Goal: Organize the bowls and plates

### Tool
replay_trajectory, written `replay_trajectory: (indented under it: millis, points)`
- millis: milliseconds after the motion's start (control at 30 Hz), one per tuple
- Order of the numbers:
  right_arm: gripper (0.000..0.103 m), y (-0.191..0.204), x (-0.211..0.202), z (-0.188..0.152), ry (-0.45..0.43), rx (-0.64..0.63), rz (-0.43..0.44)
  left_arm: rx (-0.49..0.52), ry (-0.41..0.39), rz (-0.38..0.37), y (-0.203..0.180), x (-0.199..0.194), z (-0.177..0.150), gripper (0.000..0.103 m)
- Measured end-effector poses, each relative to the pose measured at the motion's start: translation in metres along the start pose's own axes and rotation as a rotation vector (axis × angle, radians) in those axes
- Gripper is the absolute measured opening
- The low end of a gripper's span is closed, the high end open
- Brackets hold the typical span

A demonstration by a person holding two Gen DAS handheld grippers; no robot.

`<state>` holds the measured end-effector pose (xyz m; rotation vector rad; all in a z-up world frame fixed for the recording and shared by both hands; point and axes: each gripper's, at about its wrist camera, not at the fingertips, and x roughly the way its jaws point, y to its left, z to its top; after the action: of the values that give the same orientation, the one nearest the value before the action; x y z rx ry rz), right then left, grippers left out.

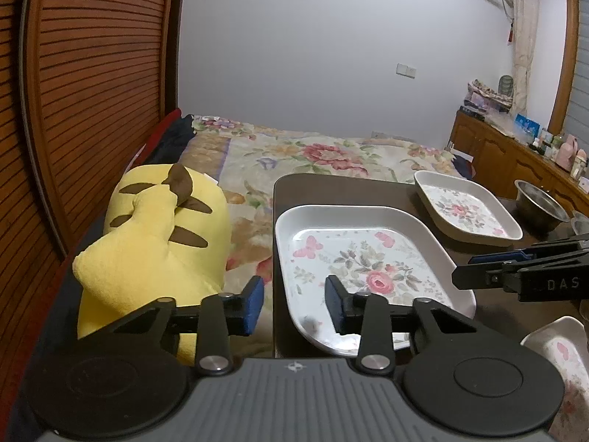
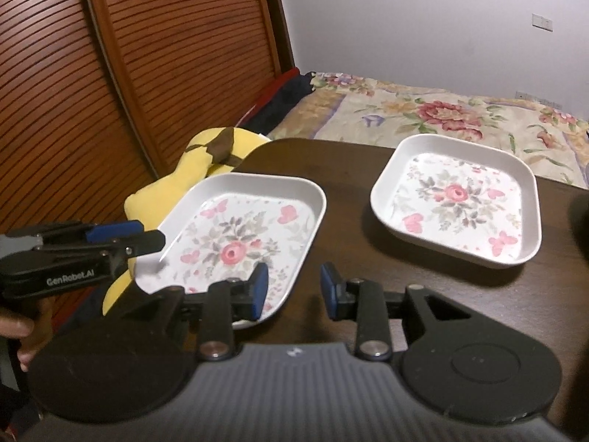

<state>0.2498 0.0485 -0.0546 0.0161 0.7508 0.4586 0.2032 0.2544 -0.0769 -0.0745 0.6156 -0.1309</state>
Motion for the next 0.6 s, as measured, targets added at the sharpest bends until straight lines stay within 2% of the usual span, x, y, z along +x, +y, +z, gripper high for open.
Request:
replay_trajectory:
  millis: [200,267,467,533,600]
  points:
    - [0.027,-0.001,0.006,0.001,0.029,0.005,-0.007,0.003,0.009,-0.005,-0.001,0.006,0.0,0.025]
    - [0.023,-0.001,0.008,0.0,0.038,0.004,-0.001,0.004,0.013,-0.004,-0.001,0.008,0.0,0.025]
    - [0.022,-0.002,0.012,-0.001,0.057,0.014,0.018,-0.009,0.032,0.0,0.001,0.013,-0.003,0.025]
    - [0.022,-0.004,0.014,-0.002,0.063,0.024,0.022,-0.007,0.041,-0.001,0.001,0.014,-0.004,0.017]
    - [0.022,-0.006,0.016,-0.001,0.067,0.036,0.033,-0.006,0.044,-0.004,0.0,0.015,-0.004,0.016]
